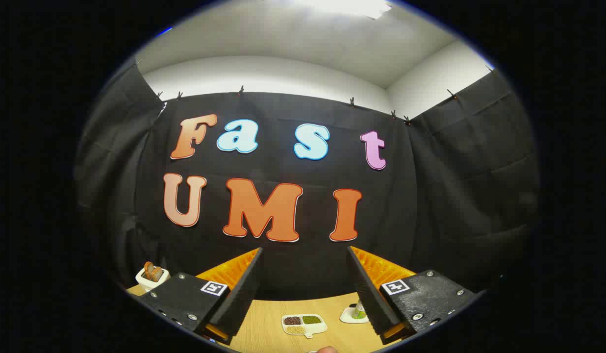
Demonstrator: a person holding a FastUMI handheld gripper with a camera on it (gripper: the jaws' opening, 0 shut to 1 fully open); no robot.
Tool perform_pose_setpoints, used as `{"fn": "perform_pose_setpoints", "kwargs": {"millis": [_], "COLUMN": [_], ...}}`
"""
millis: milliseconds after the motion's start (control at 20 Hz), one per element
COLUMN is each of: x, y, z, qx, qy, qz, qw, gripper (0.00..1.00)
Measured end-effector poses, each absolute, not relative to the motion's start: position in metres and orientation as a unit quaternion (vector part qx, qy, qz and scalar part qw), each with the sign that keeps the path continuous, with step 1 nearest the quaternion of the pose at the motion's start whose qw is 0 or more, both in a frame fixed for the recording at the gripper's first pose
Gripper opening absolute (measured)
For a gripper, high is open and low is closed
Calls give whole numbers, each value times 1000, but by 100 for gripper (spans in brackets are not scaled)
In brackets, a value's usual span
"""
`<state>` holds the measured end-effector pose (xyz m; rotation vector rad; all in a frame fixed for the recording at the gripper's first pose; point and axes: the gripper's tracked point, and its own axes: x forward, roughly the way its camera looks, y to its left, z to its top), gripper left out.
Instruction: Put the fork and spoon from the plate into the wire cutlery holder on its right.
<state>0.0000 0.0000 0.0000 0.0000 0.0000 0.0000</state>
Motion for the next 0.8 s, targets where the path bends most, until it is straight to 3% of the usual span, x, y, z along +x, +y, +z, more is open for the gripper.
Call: {"fn": "perform_pose_setpoints", "kwargs": {"millis": [800], "x": [8], "y": [37], "z": [-5], "qx": [9], "qy": [9], "qz": [21], "qw": [1000], "gripper": [98]}}
